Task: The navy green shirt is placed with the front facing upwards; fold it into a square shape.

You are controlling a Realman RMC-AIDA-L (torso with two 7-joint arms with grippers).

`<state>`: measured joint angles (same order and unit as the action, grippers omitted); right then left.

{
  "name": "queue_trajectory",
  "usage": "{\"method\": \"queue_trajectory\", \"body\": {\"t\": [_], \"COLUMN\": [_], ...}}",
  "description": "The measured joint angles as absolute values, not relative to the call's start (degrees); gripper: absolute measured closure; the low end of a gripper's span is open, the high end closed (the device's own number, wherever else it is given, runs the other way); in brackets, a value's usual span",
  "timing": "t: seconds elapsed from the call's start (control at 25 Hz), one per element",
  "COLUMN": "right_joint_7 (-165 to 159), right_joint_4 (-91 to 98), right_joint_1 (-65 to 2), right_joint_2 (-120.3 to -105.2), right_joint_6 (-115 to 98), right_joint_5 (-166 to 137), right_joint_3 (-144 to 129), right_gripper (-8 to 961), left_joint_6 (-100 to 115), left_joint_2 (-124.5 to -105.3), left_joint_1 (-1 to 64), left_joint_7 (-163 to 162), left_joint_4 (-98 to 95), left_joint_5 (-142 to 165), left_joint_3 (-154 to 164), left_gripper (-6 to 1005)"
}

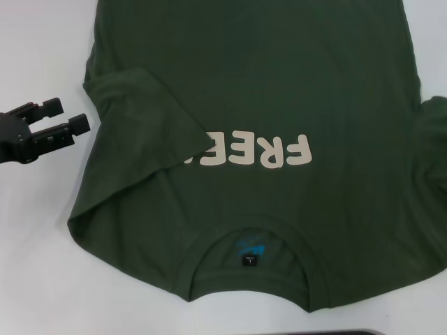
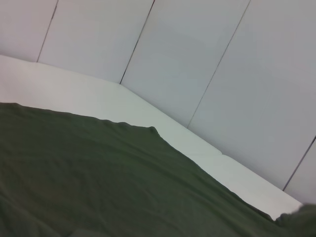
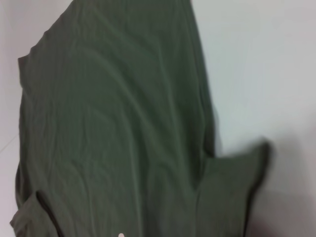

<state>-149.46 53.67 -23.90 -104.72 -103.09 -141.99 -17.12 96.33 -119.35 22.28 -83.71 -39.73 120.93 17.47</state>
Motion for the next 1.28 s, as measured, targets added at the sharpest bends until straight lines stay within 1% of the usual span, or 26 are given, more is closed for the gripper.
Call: {"method": "queue_trajectory", "body": {"t": [0.24,0.48,0.76,0.96,1.28], "right_joint_7": [-148.6,-147.9,-146.3,-144.5,-144.2], "right_joint_4": [53.2,51.2,45.4,40.7,40.1], "right_joint_1": [-25.5,-28.6,-31.3,-32.3,-32.4], "right_joint_2": [-105.31,-106.73,-108.12,-108.33,-108.81], "right_joint_6": [-105.9,-108.1,-104.0,-100.4,-98.4], "right_joint_5": [-140.9,-139.4,-139.2,-139.1,-135.5], "right_joint_3": [-17.5,-18.7,-19.5,-20.0,-19.8], "right_gripper": [919,919,920,920,917], "left_joint_6": [96.6,96.5,96.4,96.5,96.7], "left_joint_2": [-119.41,-119.63,-119.79,-119.79,-119.81], "left_joint_1": [22.2,22.1,21.8,21.8,22.0], "left_joint_7": [-83.7,-83.6,-83.4,-83.3,-83.3], "left_joint_4": [-39.7,-39.7,-39.7,-39.7,-39.7], "left_joint_5": [120.9,120.9,120.9,120.9,120.9], "left_joint_3": [17.5,17.5,17.4,17.2,16.9], "left_gripper": [157,157,157,157,157]}}
